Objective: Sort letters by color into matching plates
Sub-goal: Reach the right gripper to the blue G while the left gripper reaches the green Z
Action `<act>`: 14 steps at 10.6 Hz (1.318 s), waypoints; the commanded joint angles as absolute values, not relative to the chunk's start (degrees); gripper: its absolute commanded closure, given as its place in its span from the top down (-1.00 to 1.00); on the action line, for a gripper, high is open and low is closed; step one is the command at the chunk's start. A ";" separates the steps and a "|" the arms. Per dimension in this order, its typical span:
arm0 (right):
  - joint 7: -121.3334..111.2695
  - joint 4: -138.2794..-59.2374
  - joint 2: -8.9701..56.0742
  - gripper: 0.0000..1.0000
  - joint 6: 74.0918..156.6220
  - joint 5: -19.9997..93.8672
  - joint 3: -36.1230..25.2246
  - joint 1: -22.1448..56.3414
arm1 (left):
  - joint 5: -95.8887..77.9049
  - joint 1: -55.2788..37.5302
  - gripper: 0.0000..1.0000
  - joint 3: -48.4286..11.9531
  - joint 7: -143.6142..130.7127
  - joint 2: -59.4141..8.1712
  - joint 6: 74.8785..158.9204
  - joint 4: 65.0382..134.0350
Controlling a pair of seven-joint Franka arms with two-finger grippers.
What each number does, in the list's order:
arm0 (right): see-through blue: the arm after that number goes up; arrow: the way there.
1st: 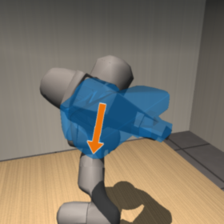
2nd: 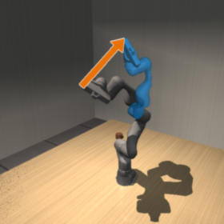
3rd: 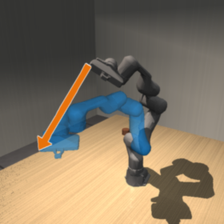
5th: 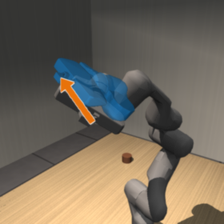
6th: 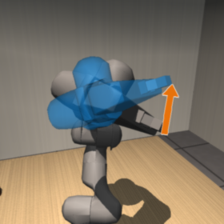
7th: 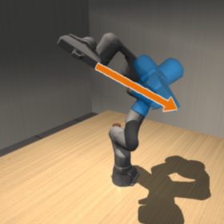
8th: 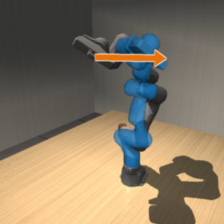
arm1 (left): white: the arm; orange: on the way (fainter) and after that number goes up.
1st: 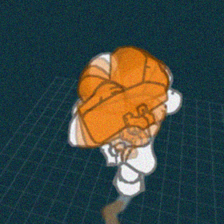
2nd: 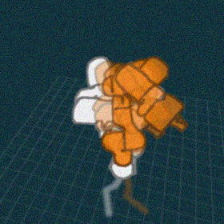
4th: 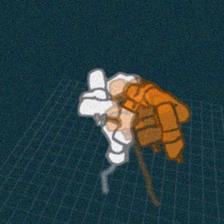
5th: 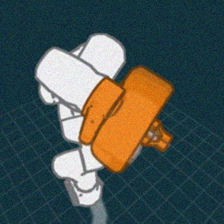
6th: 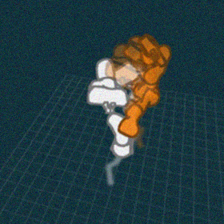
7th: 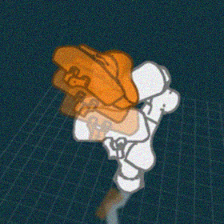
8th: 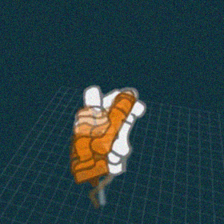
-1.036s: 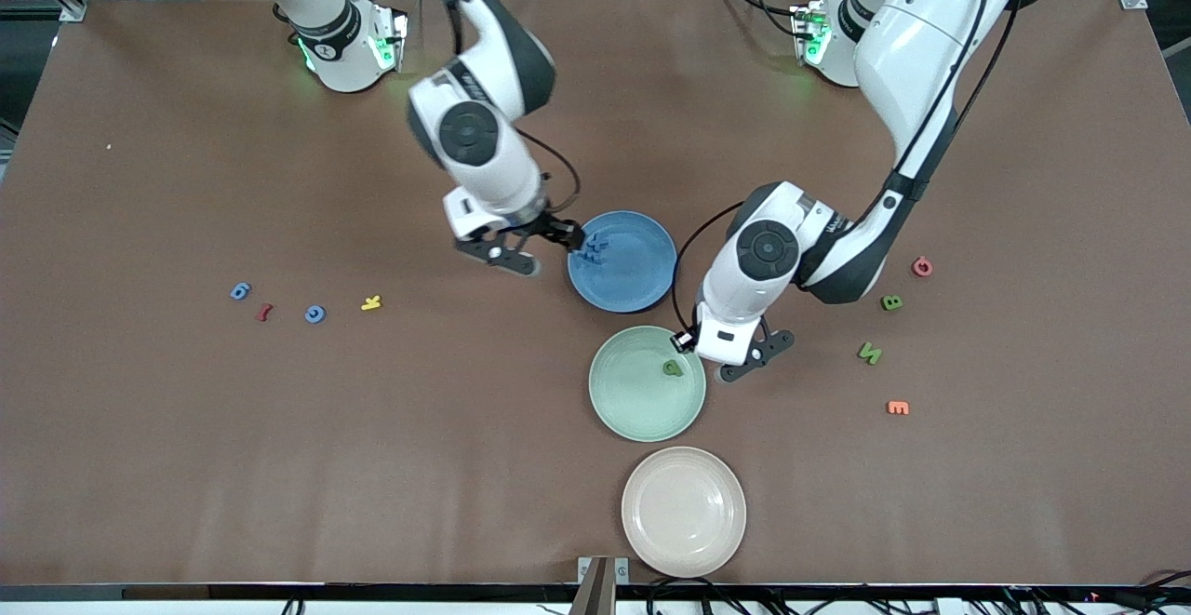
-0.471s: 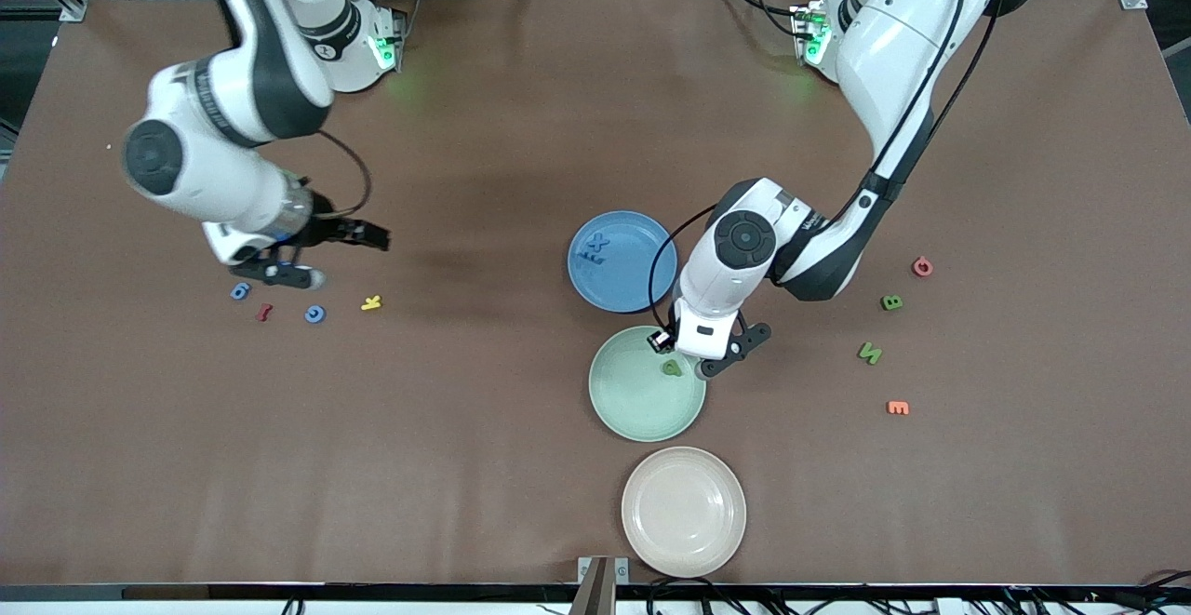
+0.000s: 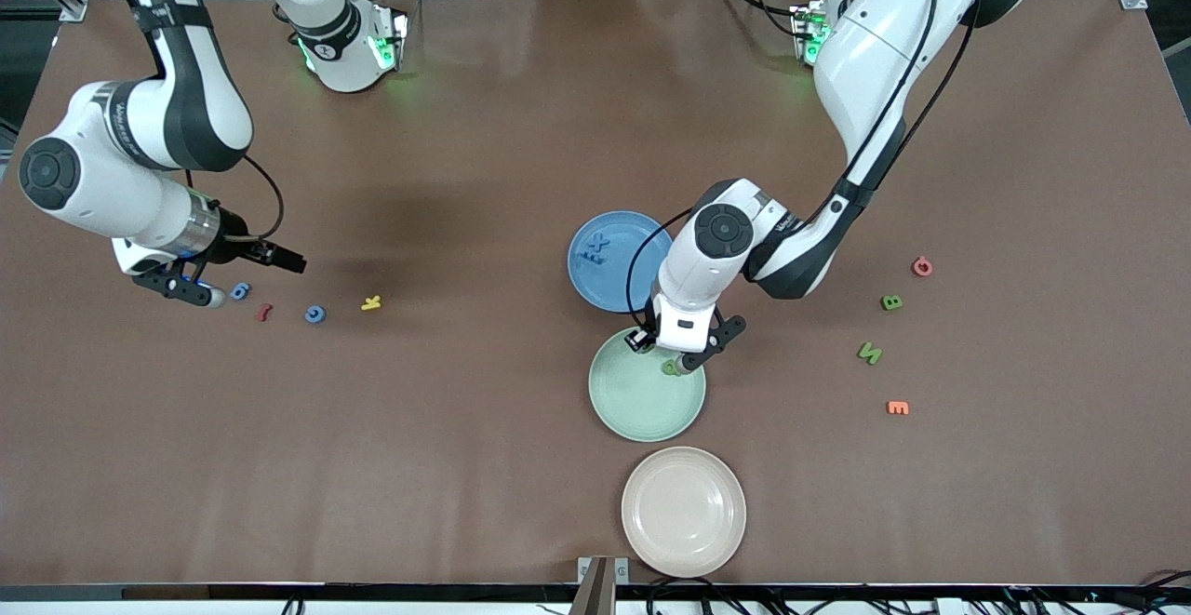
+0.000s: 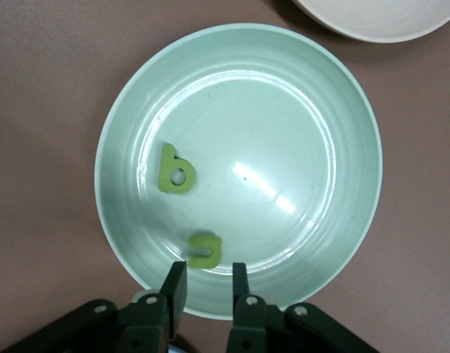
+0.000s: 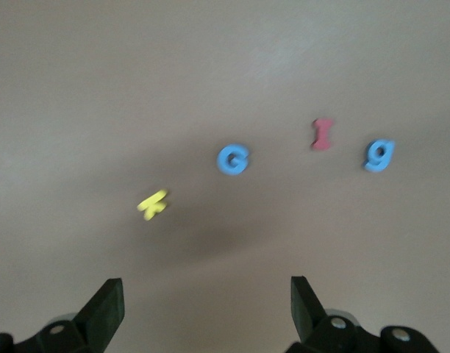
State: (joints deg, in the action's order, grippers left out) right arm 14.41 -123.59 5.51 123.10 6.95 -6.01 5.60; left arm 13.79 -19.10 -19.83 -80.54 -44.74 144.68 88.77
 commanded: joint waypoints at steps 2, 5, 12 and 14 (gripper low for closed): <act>9.84 -127.96 12.46 1.00 138.40 5.01 -5.10 1.05 | 15.55 -20.22 1.00 -17.33 -80.17 -44.39 144.93 87.54; 9.84 -128.67 16.95 0.88 145.52 5.71 -5.10 2.54 | 20.82 -17.77 1.00 -15.74 -72.19 -44.03 139.07 88.24; 9.84 -130.43 21.00 0.48 154.94 5.71 -5.10 5.45 | 19.08 -1.71 1.00 -17.48 -57.33 -40.00 127.37 89.03; 9.84 -130.34 21.36 0.46 155.39 5.71 -5.10 5.45 | 14.95 7.34 1.00 -21.08 -56.95 -39.73 127.44 90.34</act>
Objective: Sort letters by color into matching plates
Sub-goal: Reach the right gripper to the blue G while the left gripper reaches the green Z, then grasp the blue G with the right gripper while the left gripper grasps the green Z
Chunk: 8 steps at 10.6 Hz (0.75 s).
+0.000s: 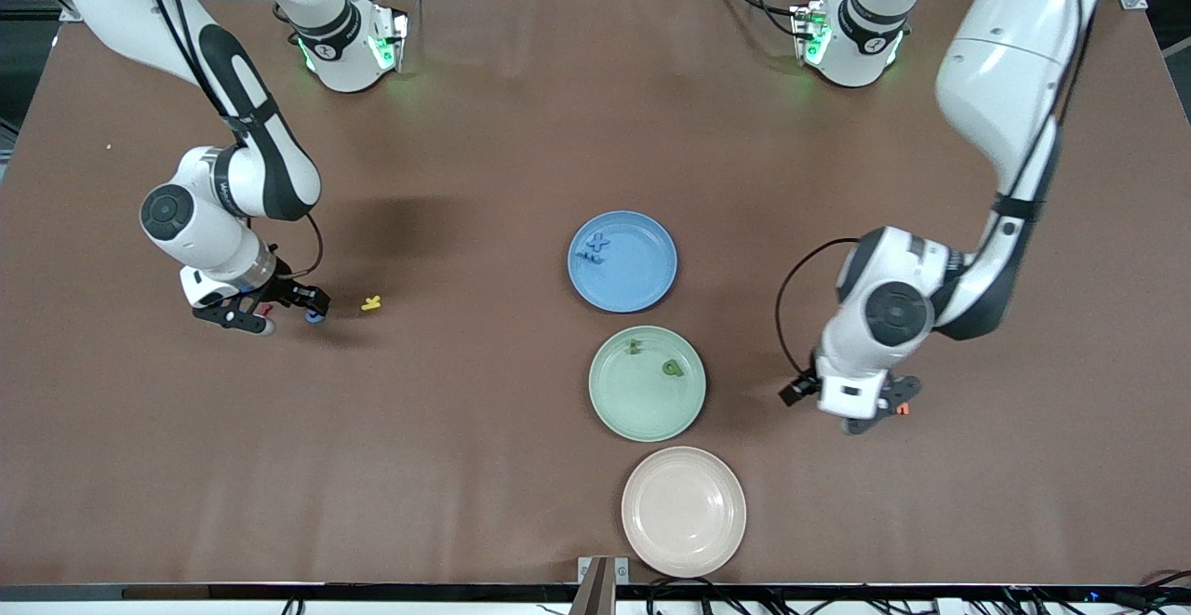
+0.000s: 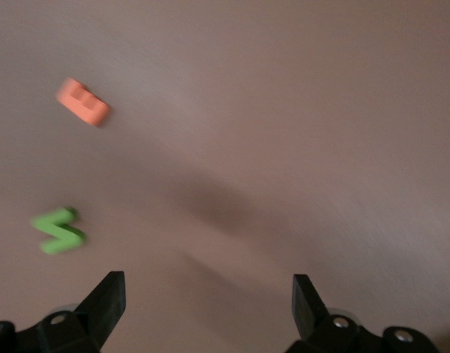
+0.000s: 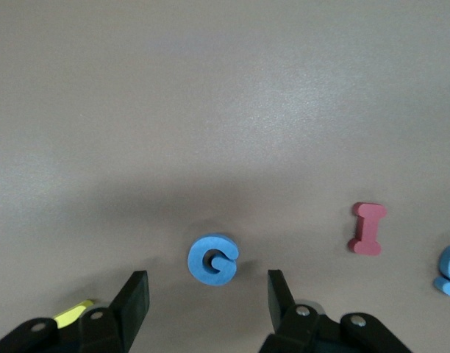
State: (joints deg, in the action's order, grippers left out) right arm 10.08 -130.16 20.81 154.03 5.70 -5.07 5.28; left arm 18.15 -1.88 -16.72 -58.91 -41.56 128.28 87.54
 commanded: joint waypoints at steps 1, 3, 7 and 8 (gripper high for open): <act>9.84 -130.25 21.62 0.44 155.39 5.71 -5.10 5.45 | 14.85 10.69 1.00 -23.09 -57.65 -39.81 127.44 90.87; 9.93 -130.25 22.41 0.40 156.53 5.71 -5.19 5.54 | 13.63 13.18 1.00 -23.82 -63.51 -39.99 128.23 92.19; 9.84 -130.25 23.64 0.37 157.32 5.80 -5.27 6.24 | 14.59 13.01 1.00 -23.47 -68.47 -40.25 130.34 96.23; 9.93 -130.25 24.16 0.37 157.85 5.80 -5.27 6.33 | 15.98 13.09 1.00 -23.38 -68.47 -40.17 130.86 97.28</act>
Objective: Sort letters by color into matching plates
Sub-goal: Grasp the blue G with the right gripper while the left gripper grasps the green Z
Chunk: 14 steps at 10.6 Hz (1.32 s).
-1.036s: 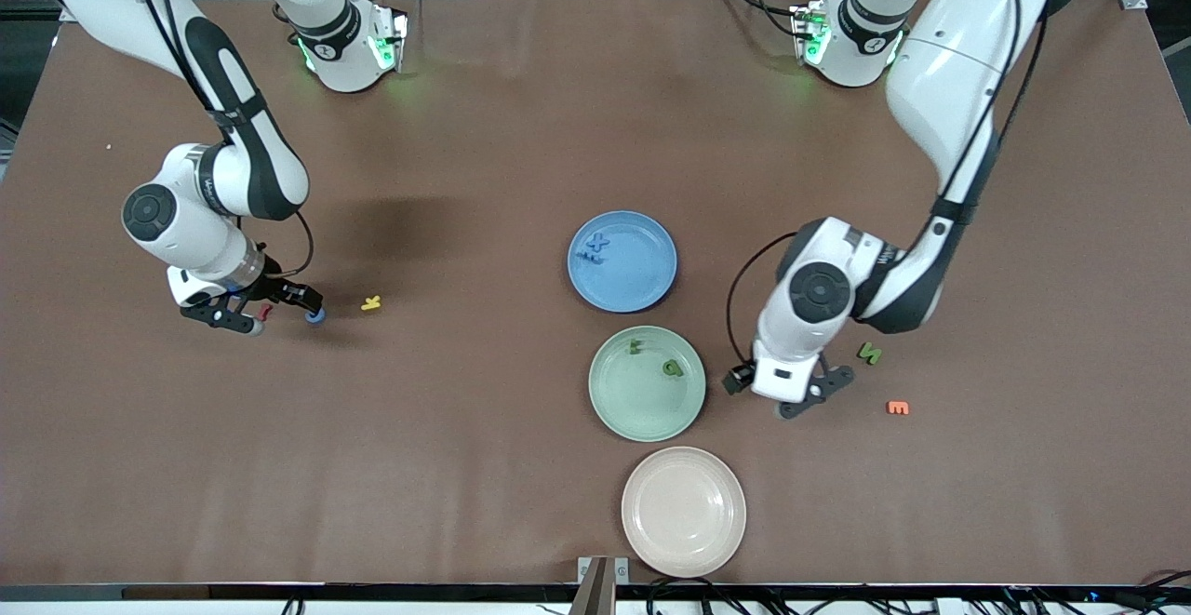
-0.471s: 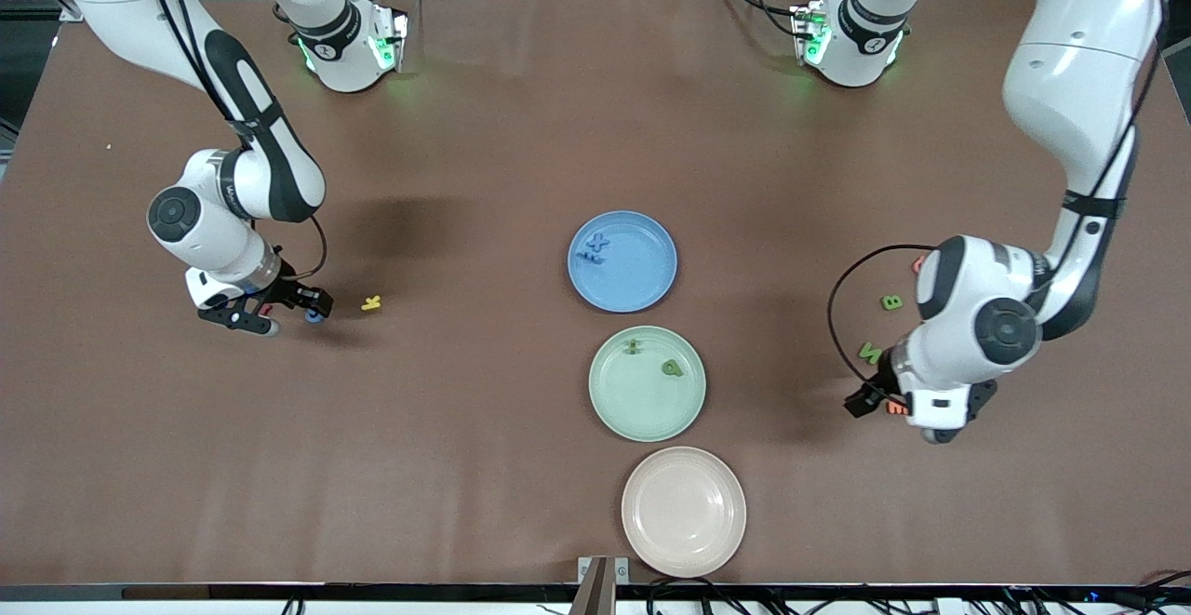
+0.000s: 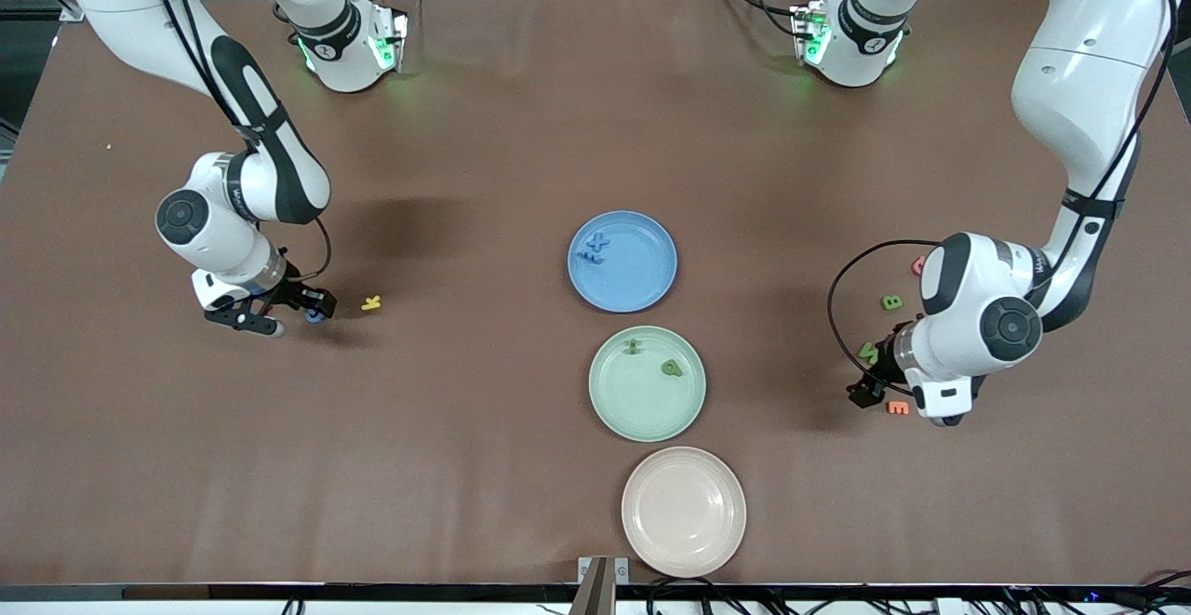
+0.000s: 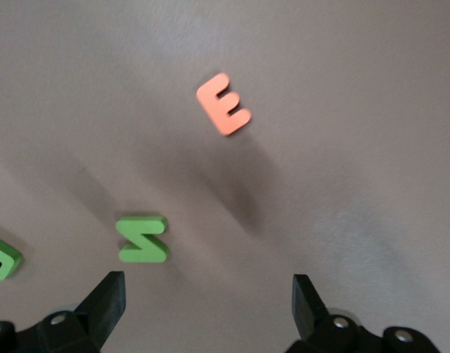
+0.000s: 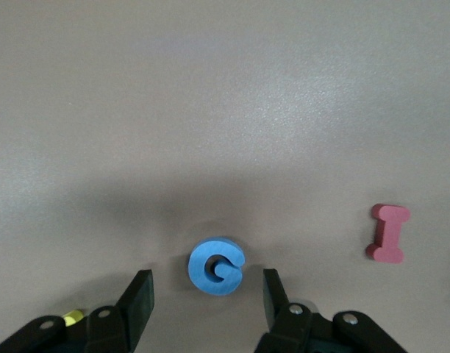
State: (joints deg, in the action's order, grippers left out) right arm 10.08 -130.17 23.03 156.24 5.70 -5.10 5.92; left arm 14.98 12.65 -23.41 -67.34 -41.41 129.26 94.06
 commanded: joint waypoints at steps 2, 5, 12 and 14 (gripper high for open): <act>9.93 -130.25 24.69 0.35 158.20 5.80 -5.27 6.68 | 18.71 13.71 1.00 -23.38 -68.47 -39.56 134.19 100.36; 9.84 -130.25 25.75 0.01 159.17 5.80 -5.36 6.94 | 19.95 16.08 1.00 -23.38 -68.47 -38.32 140.60 104.40; 9.93 -130.25 24.10 -1.00 158.65 5.80 -5.62 7.82 | 19.86 16.70 1.00 -23.29 -68.73 -38.76 143.87 106.17; 10.20 -129.12 21.28 -1.00 152.17 5.80 -5.54 7.82 | 19.95 16.70 1.00 -23.20 -68.73 -38.85 144.23 106.44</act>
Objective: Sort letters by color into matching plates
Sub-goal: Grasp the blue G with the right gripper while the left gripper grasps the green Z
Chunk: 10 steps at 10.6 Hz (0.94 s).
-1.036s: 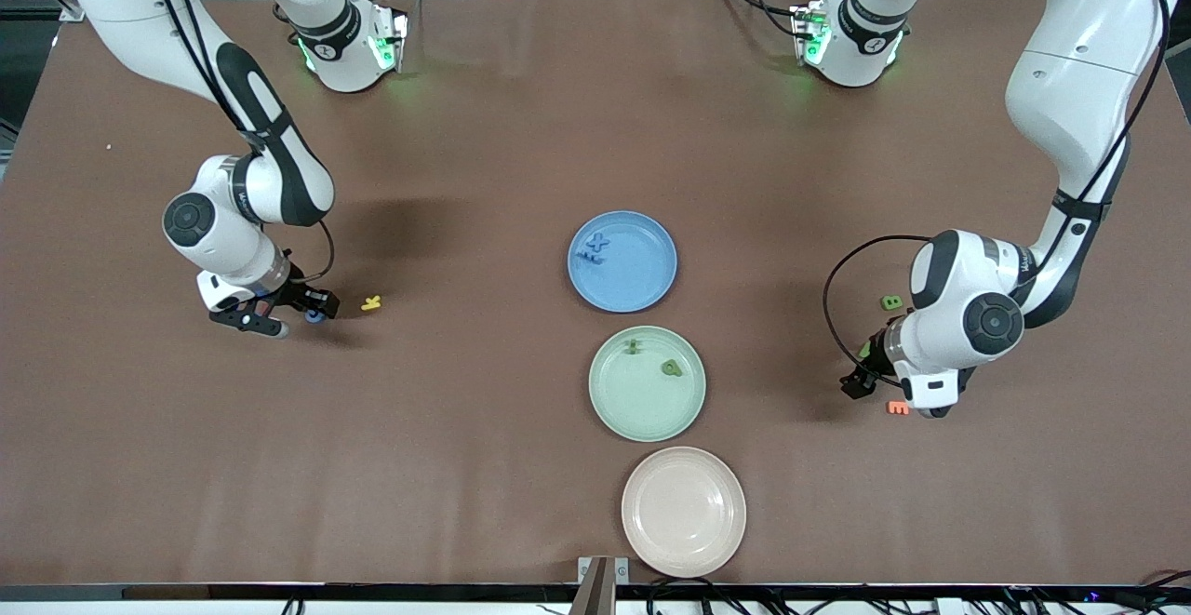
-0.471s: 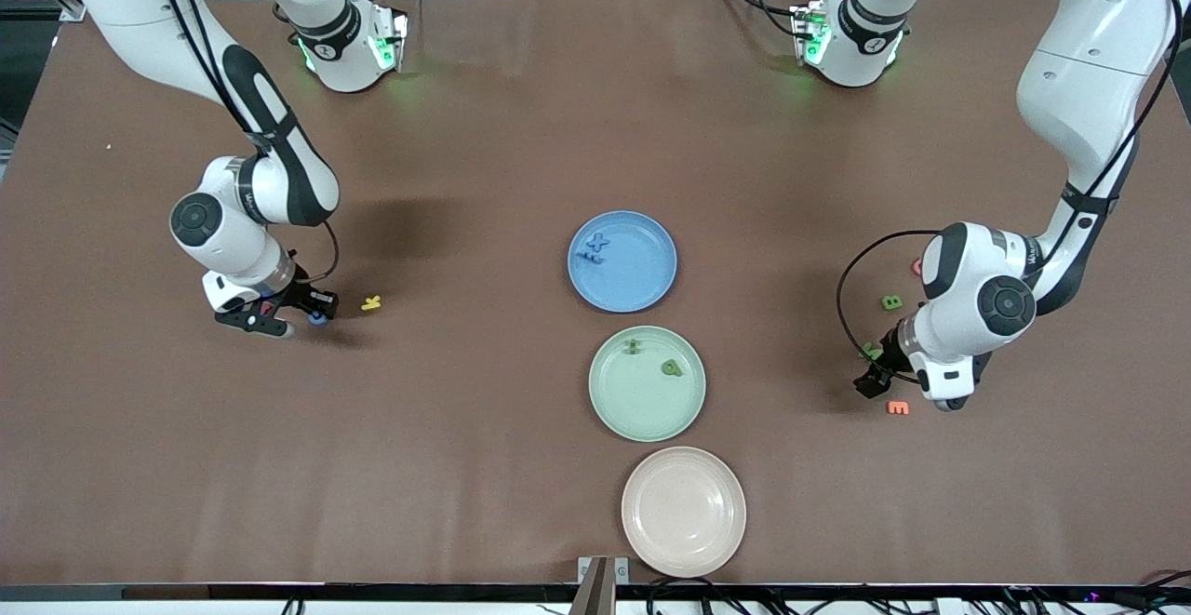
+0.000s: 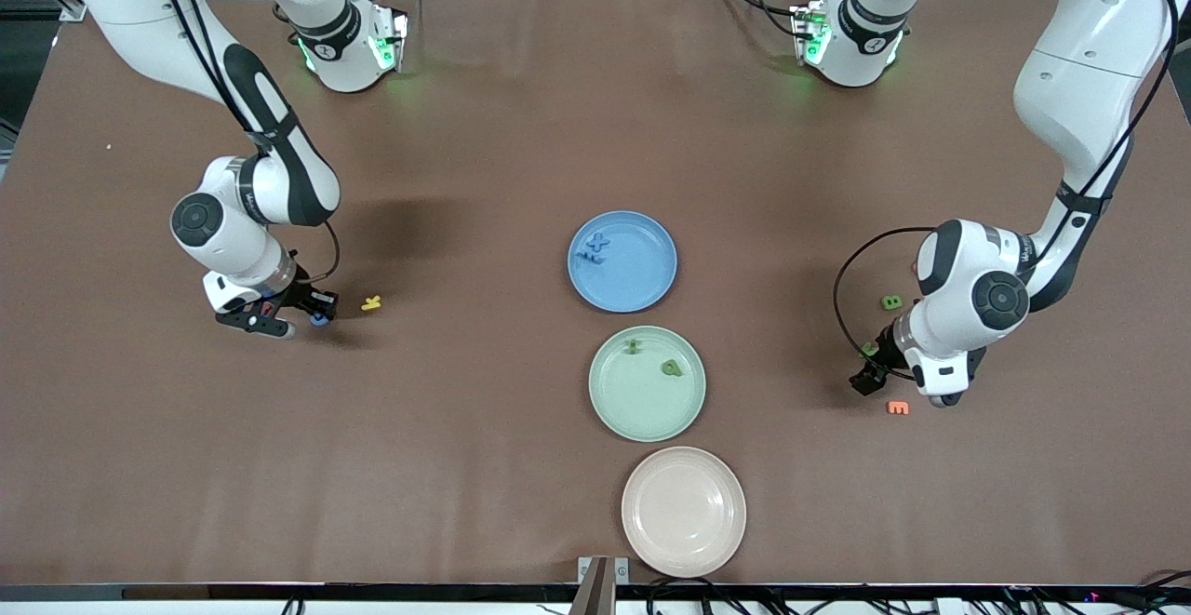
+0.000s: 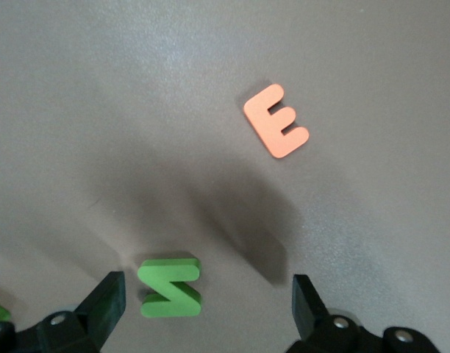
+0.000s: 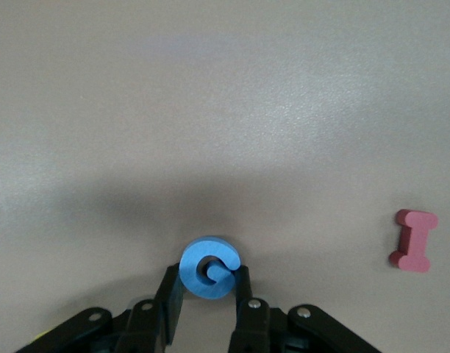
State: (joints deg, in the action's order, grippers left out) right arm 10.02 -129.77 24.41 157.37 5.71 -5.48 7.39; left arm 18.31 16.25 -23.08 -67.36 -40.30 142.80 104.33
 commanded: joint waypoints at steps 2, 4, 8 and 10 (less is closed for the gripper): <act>10.63 -128.94 20.22 -1.00 150.56 5.80 -5.54 8.78 | 20.47 16.70 1.00 -23.20 -68.73 -39.02 144.32 106.44; 11.59 -127.71 18.99 -1.00 147.51 5.80 -5.54 9.75 | 21.18 16.79 1.00 -23.12 -68.73 -39.02 144.32 106.78; 17.31 -124.81 17.14 -1.00 138.89 5.80 -5.45 14.14 | 21.18 16.79 1.00 -23.12 -68.73 -38.94 144.93 107.22; 20.54 -124.80 16.18 -1.00 137.20 5.80 -5.10 16.68 | 21.27 16.87 0.80 -23.12 -68.64 -38.85 145.02 107.49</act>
